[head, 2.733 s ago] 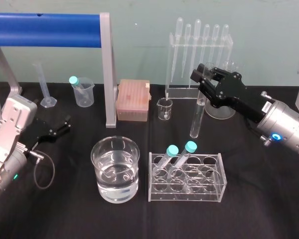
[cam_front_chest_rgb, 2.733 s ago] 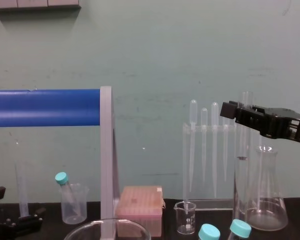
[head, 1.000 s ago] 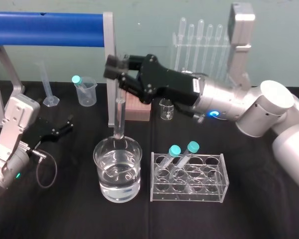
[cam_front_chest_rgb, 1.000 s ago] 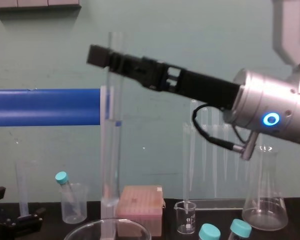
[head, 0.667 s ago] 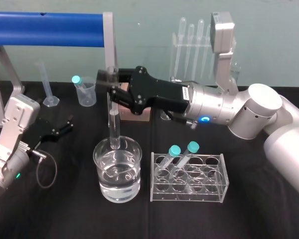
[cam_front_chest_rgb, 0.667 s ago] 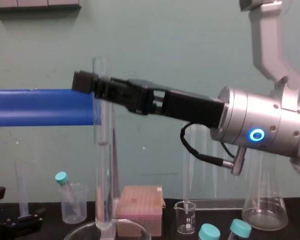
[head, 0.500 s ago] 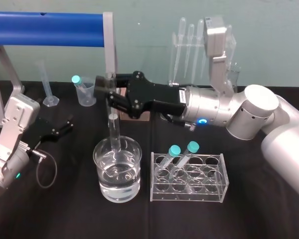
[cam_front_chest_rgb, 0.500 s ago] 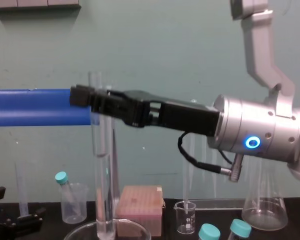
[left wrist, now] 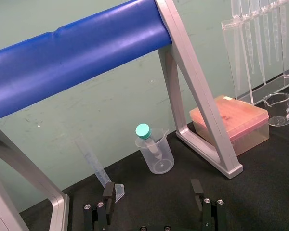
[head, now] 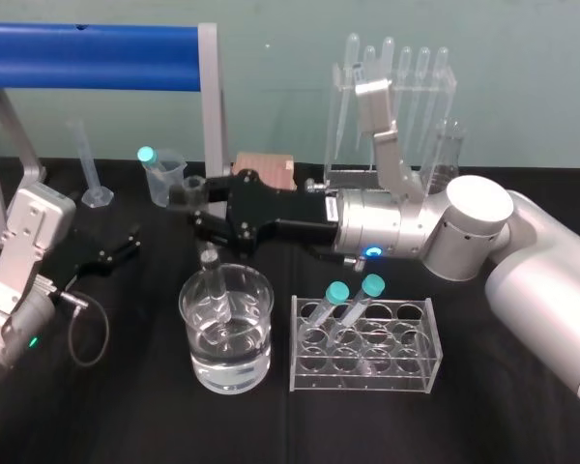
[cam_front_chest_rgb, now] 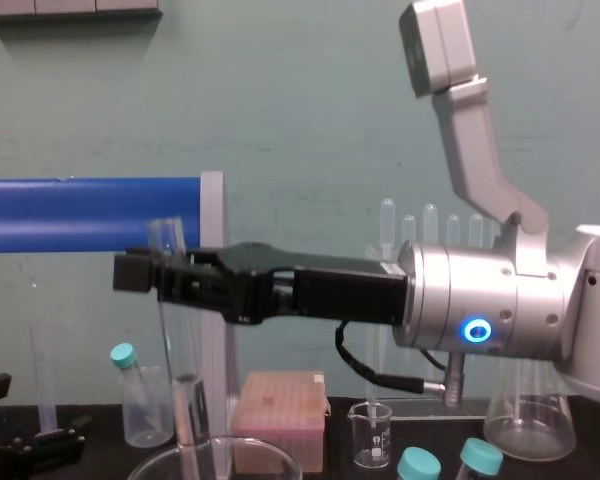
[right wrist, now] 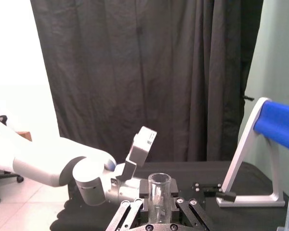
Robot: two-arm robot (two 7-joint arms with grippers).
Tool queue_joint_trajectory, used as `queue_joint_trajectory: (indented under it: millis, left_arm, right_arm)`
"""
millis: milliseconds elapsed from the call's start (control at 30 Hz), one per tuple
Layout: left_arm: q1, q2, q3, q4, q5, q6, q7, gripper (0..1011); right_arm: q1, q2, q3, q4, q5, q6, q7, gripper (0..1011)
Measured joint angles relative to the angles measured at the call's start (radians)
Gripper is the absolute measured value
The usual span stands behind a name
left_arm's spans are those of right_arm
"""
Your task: Hold the test tube with one hand and immerse one end into the beaker, then return it to the test tube rack.
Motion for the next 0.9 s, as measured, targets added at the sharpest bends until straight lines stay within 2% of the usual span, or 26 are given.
queue_joint_trajectory:
  millis: [433,900]
  left_arm:
    - [0.0,0.0,0.0,0.0,0.0,0.0,0.0,1000]
    - [0.0,0.0,0.0,0.0,0.0,0.0,0.0,1000]
  right_arm:
    - [-0.01,-0.003,-0.015,0.032,-0.026,0.016,-0.008,225]
    - [-0.012,-0.009,-0.012,0.046,-0.034,0.028,-0.007,225]
